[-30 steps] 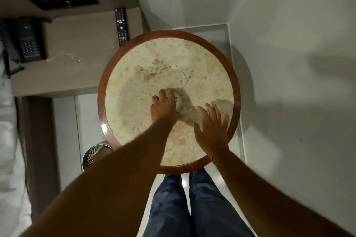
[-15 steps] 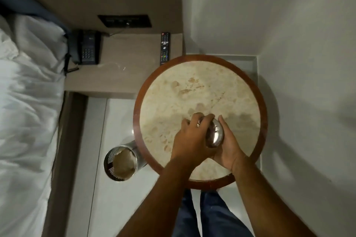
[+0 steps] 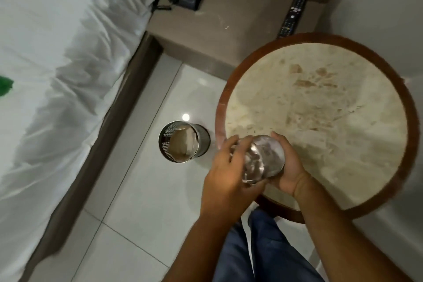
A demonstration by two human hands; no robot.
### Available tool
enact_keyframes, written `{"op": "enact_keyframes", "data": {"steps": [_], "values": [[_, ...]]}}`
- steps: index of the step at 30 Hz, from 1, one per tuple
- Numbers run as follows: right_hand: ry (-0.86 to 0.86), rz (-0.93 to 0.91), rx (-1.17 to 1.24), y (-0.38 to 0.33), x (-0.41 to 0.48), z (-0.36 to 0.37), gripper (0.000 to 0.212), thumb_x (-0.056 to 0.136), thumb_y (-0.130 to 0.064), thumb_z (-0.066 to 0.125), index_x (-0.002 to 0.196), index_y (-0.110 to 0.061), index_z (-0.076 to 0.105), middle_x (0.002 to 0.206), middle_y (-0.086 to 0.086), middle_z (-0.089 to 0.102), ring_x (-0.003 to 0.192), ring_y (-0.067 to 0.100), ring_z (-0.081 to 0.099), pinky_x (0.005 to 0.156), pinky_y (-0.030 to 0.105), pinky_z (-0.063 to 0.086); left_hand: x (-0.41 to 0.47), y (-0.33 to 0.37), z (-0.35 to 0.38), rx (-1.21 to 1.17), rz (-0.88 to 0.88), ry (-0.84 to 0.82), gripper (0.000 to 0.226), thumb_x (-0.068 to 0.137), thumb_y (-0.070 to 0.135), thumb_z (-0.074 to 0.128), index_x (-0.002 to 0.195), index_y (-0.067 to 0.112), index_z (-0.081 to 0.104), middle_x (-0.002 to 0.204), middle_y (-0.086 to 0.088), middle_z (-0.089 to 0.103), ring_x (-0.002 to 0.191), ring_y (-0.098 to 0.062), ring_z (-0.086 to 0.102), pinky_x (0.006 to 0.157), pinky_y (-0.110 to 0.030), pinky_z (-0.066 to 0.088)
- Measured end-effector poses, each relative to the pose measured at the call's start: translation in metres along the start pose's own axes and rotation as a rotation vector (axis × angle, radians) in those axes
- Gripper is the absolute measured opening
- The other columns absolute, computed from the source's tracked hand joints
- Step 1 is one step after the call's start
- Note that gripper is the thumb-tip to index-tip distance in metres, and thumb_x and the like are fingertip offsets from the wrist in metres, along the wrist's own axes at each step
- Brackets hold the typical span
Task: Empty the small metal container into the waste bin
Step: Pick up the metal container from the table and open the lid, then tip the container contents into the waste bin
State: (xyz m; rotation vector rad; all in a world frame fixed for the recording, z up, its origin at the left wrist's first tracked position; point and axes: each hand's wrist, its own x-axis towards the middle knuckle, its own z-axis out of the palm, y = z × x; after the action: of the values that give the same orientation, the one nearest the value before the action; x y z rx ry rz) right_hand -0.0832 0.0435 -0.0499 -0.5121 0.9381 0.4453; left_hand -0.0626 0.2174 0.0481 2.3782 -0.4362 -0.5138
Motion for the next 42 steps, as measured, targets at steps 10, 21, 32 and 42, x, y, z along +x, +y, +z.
{"op": "enact_keyframes", "data": {"steps": [10,21,32,42], "values": [[-0.105,0.121,-0.393,0.043,0.078,0.101,0.064,0.096,-0.066,0.047,0.118,-0.014,0.077,0.107,0.021,0.073,0.083,0.035,0.073,0.054,0.03,0.058,-0.113,-0.149,0.004,-0.172,-0.515,0.121,0.097,0.075,0.061,0.084,0.156,0.049,0.033,0.153,0.023,0.039,0.134,-0.004,0.05,0.099,-0.017,0.049],[0.131,0.128,-0.975,0.116,0.194,0.164,0.056,0.093,-0.067,0.063,0.13,-0.026,0.069,0.122,0.009,0.078,0.11,0.028,0.075,0.082,0.044,0.067,-0.142,-0.199,0.042,-0.393,-0.697,0.213,0.098,0.075,0.054,0.087,0.157,0.047,0.033,0.154,0.023,0.039,0.136,-0.005,0.05,0.105,-0.026,0.053],[0.28,0.197,-1.263,0.163,0.263,0.194,0.067,0.089,-0.062,0.074,0.141,-0.021,0.06,0.124,0.01,0.069,0.101,0.027,0.067,0.067,0.042,0.062,-0.162,-0.245,0.044,-0.568,-0.829,0.313,0.1,0.074,0.051,0.091,0.156,0.049,0.034,0.152,0.024,0.041,0.131,0.002,0.05,0.094,-0.003,0.045],[0.312,-0.194,-1.455,0.189,0.27,0.185,0.048,0.077,-0.056,0.086,0.106,-0.021,0.072,0.096,-0.005,0.074,0.097,0.023,0.074,0.077,0.033,0.062,-0.175,-0.264,0.042,-0.548,-0.857,0.332,0.095,0.078,0.061,0.082,0.154,0.051,0.026,0.162,0.012,0.036,0.143,-0.012,0.045,0.107,-0.021,0.039]]}}
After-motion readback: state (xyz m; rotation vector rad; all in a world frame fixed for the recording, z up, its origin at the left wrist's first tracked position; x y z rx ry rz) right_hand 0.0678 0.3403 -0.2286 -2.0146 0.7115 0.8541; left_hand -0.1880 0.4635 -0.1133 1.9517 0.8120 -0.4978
